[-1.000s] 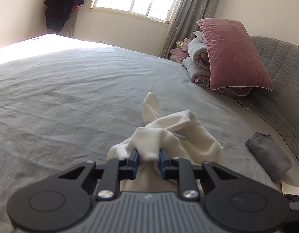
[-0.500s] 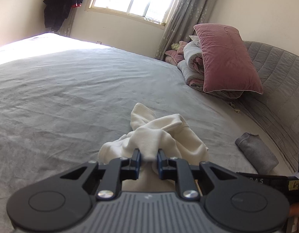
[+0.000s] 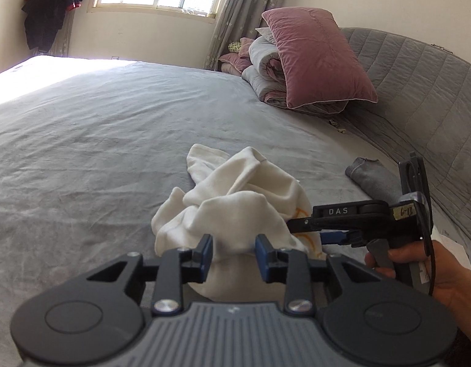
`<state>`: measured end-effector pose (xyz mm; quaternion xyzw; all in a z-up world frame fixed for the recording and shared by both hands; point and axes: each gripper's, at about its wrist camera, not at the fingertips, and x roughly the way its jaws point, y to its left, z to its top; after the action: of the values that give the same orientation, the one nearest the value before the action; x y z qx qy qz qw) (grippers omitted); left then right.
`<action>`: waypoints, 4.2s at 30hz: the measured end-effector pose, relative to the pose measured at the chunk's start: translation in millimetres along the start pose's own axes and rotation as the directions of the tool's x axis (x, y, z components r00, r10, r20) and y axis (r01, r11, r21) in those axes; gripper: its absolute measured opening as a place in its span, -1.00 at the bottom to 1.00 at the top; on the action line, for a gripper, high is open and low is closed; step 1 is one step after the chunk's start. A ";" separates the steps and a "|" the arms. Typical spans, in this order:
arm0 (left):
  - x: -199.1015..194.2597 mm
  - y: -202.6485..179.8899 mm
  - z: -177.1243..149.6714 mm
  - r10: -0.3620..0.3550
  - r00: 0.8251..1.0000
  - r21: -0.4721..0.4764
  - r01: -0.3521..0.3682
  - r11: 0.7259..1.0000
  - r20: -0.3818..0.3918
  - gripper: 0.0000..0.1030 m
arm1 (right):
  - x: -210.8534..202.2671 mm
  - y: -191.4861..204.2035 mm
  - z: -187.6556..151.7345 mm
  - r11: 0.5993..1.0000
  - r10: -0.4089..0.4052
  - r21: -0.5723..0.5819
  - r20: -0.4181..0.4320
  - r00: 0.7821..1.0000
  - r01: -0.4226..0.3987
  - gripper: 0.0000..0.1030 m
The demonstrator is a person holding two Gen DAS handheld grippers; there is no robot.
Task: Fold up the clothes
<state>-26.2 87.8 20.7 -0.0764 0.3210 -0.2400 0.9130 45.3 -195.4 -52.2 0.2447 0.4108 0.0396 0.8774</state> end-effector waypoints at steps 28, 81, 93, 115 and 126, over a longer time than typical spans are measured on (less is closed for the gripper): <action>40.8 64.0 37.8 0.054 0.998 -0.343 -0.065 0.937 -0.044 0.18 | -56.8 110.2 89.8 0.979 0.007 -0.197 0.292 0.956 0.053 -0.74; 73.6 68.4 31.6 0.115 0.981 -0.297 -0.158 0.942 -0.156 -0.05 | 28.9 82.7 67.1 0.966 0.075 -0.251 0.018 0.997 -0.068 0.13; 78.0 63.8 35.4 0.123 0.985 -0.329 -0.156 0.931 -0.117 -0.59 | 36.8 60.9 39.9 0.975 0.114 -0.191 -0.024 0.993 -0.116 0.13; 64.3 36.9 43.0 0.070 0.997 -0.254 -0.061 0.965 0.027 -0.93 | 7.3 62.5 -9.1 0.973 0.215 -0.092 0.000 0.977 -0.214 0.19; 46.2 27.7 42.3 -0.013 0.996 -0.271 0.035 0.962 0.083 -0.94 | -5.0 67.9 -6.6 0.955 0.269 -0.132 0.014 0.963 -0.265 0.25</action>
<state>42.3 88.9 20.3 -0.2146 0.3129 -0.2016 0.9030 46.0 -134.6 -20.9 0.2414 0.3569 0.1801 0.8842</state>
